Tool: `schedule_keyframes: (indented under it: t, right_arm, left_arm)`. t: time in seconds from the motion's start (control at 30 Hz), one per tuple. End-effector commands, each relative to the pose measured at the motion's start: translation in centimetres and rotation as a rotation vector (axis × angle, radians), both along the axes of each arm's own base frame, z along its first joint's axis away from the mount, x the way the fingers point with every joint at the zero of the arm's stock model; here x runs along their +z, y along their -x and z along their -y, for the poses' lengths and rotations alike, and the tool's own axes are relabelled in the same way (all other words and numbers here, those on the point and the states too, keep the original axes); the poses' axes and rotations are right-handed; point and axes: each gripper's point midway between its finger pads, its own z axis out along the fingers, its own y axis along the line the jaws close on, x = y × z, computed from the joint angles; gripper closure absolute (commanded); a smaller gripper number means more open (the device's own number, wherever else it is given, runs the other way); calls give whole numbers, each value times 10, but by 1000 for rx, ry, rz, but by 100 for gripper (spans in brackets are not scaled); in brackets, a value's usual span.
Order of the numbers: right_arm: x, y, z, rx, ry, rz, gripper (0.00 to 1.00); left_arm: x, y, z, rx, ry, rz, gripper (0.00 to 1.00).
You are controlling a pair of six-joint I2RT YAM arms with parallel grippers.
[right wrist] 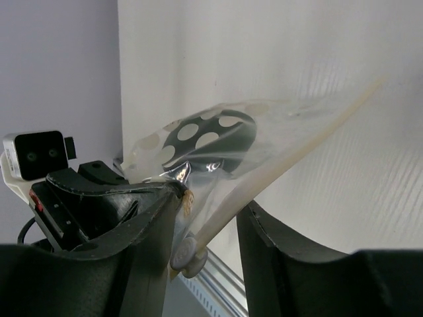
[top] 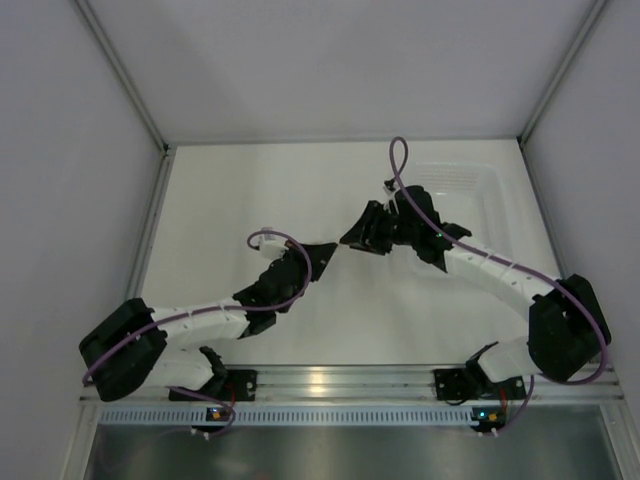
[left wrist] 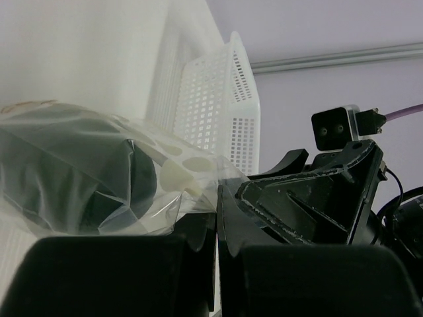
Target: Open the zip-top bag and remove the fake food
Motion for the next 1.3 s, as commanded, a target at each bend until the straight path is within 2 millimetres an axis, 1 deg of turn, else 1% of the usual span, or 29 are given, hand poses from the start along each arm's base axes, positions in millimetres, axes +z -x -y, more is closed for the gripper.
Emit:
schedule_keyframes:
  t: [0.0, 0.07, 0.13, 0.23, 0.27, 0.3, 0.33, 0.37, 0.47, 0.57, 0.6, 0.67, 0.73, 0.77, 0.8, 0.83, 0.87, 0.9, 0.93, 0.97, 1.0, 1.03, 1.07, 1.1, 1.13, 1.17, 1.2, 1.23, 1.27]
  right_arm:
    - [26, -17, 0, -22, -22, 84, 57]
    - [25, -19, 3, -29, -5, 87, 57]
    - [27, -20, 3, -32, -26, 92, 59]
    - [23, -21, 3, -29, -21, 81, 62]
    - [20, -21, 2, -24, -21, 74, 68]
    - [18, -21, 0, -13, -22, 67, 71]
    - [18, -21, 0, -10, -23, 65, 80]
    - [18, -21, 0, -10, -22, 68, 98]
    - [20, -21, 2, -14, -19, 80, 100]
    - [32, -20, 3, -4, -31, 127, 100]
    - [37, -17, 2, 19, -38, 152, 100]
    - [44, -15, 3, 51, -32, 194, 100]
    - [53, -12, 2, 126, 1, 273, 100]
    - [56, -9, 4, 162, 28, 281, 100]
    - [57, -10, 7, 198, 74, 344, 100]
    - [59, -9, 9, 218, 96, 374, 100]
    - [64, -8, 13, 227, 122, 408, 100]
    - [59, -6, 21, 264, 178, 440, 100]
    - [58, -2, 23, 291, 202, 455, 100]
    - [67, 2, 26, 309, 213, 491, 100]
    - [64, 9, 32, 355, 250, 512, 100]
    - [65, 14, 35, 380, 260, 530, 100]
    - [74, 22, 38, 406, 256, 570, 100]
    - [76, 28, 41, 450, 279, 616, 100]
    - [75, 37, 44, 482, 294, 623, 100]
    - [84, 45, 46, 496, 317, 685, 100]
    - [90, 52, 44, 512, 316, 708, 100]
    - [90, 63, 44, 558, 325, 725, 100]
    - [101, 74, 43, 583, 326, 771, 100]
  left_arm:
    - [17, 6, 6, -37, 78, 36, 100]
    - [15, 6, 4, -32, 81, 32, 100]
    - [14, 6, 3, -30, 82, 30, 100]
    - [12, 8, 4, -37, 76, 28, 100]
    - [15, 8, 5, -44, 84, 34, 100]
    - [15, 8, 5, -48, 84, 39, 100]
    - [15, 9, 6, -51, 85, 41, 100]
    - [15, 9, 6, -51, 85, 39, 100]
    - [11, 8, 5, -45, 83, 31, 100]
    - [7, 7, 3, -36, 77, 24, 100]
    - [8, 8, 3, -40, 76, 26, 100]
    - [9, 11, 2, -47, 78, 29, 53]
    - [9, 15, 1, -67, 71, 37, 14]
    - [16, 19, -1, -83, 61, 66, 9]
    - [17, 23, -2, -99, 48, 82, 6]
    - [22, 29, -1, -134, 40, 105, 6]
    - [20, 34, -4, -153, -5, 136, 6]
    - [37, 40, -8, -166, 6, 191, 6]
    - [34, 43, -12, -176, -36, 194, 6]
    - [34, 44, -17, -178, -111, 233, 5]
    - [57, 47, -25, -162, -112, 288, 4]
    - [49, 46, -30, -160, -191, 280, 2]
    - [54, 46, -35, -159, -283, 336, 2]
    - [70, 43, -38, -156, -314, 371, 2]
    - [81, 44, -40, -166, -345, 411, 2]
    - [78, 50, -34, -256, -437, 453, 2]
    - [88, 44, -36, -272, -470, 489, 2]
    - [102, 45, -27, -332, -492, 548, 2]
    - [106, 58, -14, -473, -539, 659, 2]
